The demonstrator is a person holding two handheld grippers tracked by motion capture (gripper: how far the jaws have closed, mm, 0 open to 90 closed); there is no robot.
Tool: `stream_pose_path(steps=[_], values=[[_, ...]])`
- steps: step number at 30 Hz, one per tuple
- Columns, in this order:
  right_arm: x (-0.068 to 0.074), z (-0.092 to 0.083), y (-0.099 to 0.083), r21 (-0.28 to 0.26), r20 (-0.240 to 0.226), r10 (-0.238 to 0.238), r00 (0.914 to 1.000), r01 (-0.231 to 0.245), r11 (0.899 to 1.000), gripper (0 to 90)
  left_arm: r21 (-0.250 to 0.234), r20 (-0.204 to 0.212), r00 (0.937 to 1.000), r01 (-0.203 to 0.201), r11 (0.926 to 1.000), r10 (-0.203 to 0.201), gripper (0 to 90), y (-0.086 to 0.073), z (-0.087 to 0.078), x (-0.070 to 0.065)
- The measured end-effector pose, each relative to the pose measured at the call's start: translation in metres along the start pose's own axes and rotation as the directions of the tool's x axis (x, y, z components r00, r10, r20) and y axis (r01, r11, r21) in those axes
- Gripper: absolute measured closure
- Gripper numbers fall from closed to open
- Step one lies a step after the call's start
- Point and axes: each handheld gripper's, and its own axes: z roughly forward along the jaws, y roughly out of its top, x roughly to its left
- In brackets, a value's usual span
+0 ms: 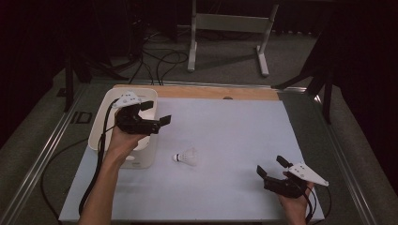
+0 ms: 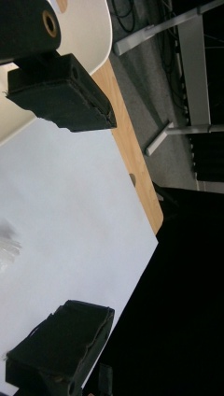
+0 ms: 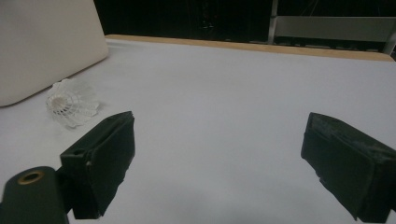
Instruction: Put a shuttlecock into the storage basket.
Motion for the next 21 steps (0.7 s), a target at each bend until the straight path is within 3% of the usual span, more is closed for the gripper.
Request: stream_pose_path(steps=[21], values=[[0.0, 0.0, 0.0, -0.002, 0.0, -0.001, 1.0, 0.001, 1.0, 9.9, 0.007, 0.002, 1.0, -0.005, 1.0, 0.005, 10.6, -0.003, 0.01, -0.012]])
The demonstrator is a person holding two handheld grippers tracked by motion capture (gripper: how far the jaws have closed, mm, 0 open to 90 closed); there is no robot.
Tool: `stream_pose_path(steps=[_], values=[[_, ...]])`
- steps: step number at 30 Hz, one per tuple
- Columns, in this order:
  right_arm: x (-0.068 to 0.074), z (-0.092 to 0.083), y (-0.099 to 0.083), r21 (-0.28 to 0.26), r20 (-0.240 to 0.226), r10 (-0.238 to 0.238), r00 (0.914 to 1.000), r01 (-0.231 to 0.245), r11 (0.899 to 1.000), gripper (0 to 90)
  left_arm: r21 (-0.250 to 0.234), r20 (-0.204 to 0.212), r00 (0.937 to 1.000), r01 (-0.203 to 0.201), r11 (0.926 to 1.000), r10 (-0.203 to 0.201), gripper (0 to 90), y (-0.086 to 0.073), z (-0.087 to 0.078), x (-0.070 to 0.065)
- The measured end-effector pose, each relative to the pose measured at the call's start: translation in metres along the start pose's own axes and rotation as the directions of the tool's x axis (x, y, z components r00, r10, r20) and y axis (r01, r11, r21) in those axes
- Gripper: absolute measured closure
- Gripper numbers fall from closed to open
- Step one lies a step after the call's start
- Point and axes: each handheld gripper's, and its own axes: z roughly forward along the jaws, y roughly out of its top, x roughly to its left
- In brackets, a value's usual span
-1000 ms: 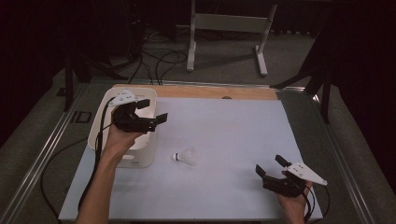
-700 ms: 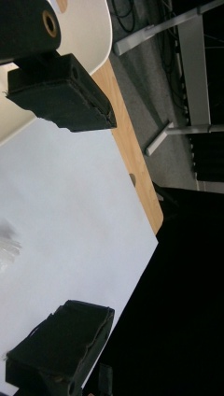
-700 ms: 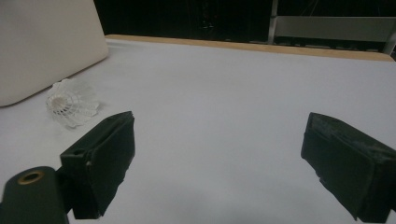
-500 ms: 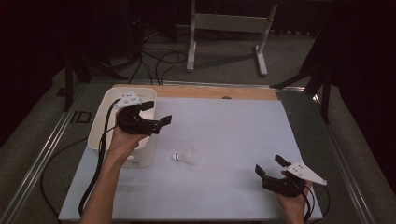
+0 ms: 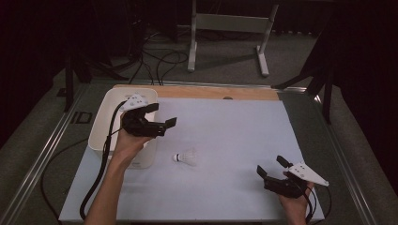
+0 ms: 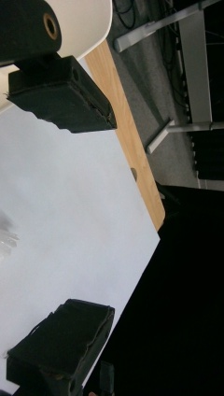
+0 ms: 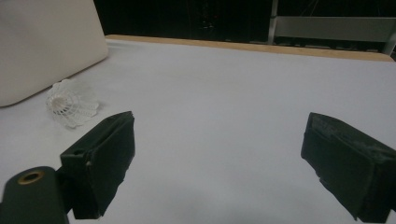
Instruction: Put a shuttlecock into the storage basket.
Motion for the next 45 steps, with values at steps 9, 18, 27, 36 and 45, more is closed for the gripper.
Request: stream_pose_path(steps=[9, 18, 27, 36, 45], values=[[0.0, 0.0, 0.0, -0.001, 0.002, 0.0, 1.0, 0.0, 1.0, 9.9, 0.001, -0.001, 1.0, -0.007, 1.0, 0.007, 10.1, -0.001, 0.004, -0.006], [0.0, 0.0, 0.0, -0.002, 0.002, 0.001, 1.0, -0.001, 1.0, 9.9, 0.004, 0.006, 0.9999, -0.013, 0.9999, 0.013, 10.1, -0.002, 0.008, -0.013], [0.0, 0.0, 0.0, -0.002, 0.002, 0.002, 1.0, -0.002, 1.0, 9.9, 0.01, 0.022, 0.9993, -0.03, 0.9995, 0.03, 10.0, -0.001, 0.013, -0.021], [0.0, -0.001, 0.0, -0.002, 0.003, 0.002, 1.0, -0.002, 1.0, 9.9, 0.011, 0.036, 0.9987, -0.036, 0.9993, 0.036, 10.0, -0.001, 0.022, -0.028], [0.0, -0.001, 0.0, -0.003, 0.003, 0.002, 1.0, -0.002, 1.0, 9.9, 0.007, 0.043, 0.9981, -0.043, 0.9991, 0.043, 10.1, -0.001, 0.03, -0.035]])
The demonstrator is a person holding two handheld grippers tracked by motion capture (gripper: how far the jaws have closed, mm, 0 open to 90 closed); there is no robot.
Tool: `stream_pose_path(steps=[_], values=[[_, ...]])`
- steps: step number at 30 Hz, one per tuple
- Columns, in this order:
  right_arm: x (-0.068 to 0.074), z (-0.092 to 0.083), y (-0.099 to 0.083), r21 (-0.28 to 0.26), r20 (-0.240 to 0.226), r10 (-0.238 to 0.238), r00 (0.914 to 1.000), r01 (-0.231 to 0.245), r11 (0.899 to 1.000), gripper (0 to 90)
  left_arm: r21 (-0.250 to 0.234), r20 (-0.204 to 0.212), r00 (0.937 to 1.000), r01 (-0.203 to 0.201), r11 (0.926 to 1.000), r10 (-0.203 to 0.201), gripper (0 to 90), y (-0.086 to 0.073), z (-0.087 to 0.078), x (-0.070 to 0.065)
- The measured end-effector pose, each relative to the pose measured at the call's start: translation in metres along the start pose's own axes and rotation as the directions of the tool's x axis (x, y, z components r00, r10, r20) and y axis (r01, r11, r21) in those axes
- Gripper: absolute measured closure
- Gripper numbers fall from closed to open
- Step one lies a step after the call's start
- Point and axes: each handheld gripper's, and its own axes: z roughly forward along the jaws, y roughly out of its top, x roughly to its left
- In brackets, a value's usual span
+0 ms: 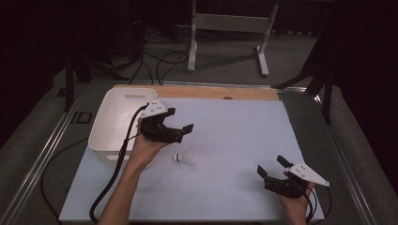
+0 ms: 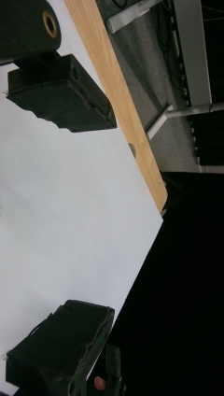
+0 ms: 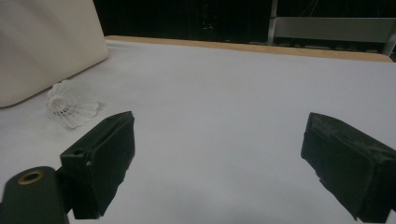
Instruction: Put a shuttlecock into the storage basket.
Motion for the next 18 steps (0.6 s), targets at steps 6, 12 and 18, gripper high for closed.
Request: stream_pose_path(steps=[6, 12, 18], values=[[0.0, 0.0, 0.0, -0.001, -0.003, 0.002, 1.0, -0.002, 1.0, 9.9, 0.001, 0.009, 1.0, -0.003, 1.0, 0.003, 10.1, -0.001, 0.007, -0.005], [0.0, 0.0, 0.0, -0.001, -0.002, 0.001, 1.0, -0.001, 1.0, 9.9, 0.006, 0.014, 0.9999, -0.007, 1.0, 0.006, 10.2, -0.002, 0.011, -0.008], [0.0, 0.0, 0.0, -0.002, -0.004, 0.002, 1.0, -0.002, 1.0, 9.9, 0.009, 0.003, 0.9999, -0.014, 0.9999, 0.014, 10.2, -0.006, 0.017, -0.012]])
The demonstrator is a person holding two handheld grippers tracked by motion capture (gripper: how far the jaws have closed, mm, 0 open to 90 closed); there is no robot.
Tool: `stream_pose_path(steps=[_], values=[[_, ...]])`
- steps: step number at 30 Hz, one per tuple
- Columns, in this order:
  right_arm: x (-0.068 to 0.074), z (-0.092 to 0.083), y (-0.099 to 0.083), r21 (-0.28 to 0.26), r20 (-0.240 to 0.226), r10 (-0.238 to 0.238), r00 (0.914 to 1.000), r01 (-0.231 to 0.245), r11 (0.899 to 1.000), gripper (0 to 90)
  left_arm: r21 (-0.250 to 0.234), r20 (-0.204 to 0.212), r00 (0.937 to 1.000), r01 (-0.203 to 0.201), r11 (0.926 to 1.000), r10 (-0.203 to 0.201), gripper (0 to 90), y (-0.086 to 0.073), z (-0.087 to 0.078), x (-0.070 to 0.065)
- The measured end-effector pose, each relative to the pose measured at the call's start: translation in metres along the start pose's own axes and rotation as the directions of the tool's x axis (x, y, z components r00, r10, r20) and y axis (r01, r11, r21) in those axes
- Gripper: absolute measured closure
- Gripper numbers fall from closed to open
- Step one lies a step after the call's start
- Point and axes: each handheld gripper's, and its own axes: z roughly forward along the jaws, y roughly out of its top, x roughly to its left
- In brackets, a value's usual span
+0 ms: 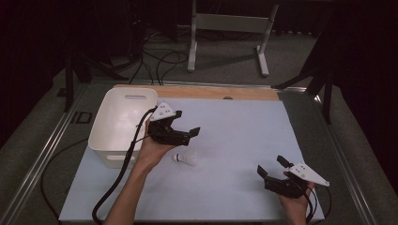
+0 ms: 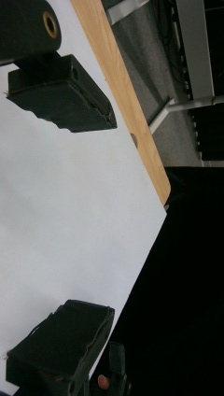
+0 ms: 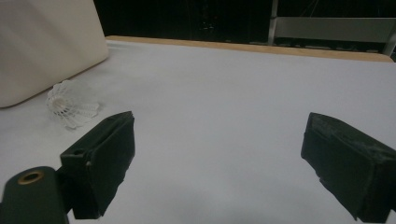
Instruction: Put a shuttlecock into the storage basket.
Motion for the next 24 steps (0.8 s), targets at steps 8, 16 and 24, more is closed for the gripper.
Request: stream_pose_path(steps=[8, 16, 24], values=[[0.0, 0.0, 0.0, -0.002, -0.002, 0.003, 1.0, -0.003, 1.0, 9.9, 0.02, -0.009, 0.9999, -0.007, 0.9998, 0.007, 10.2, -0.006, 0.009, -0.003], [-0.001, 0.0, 0.0, -0.002, 0.0, 0.001, 1.0, -0.001, 1.0, 9.9, 0.031, -0.007, 0.9999, -0.009, 0.9995, 0.009, 10.1, -0.011, 0.017, -0.008], [-0.001, -0.001, 0.0, 0.0, 0.001, 0.0, 1.0, 0.0, 1.0, 9.9, 0.048, -0.02, 0.9998, -0.006, 0.9988, 0.007, 10.0, -0.017, 0.022, -0.012]])
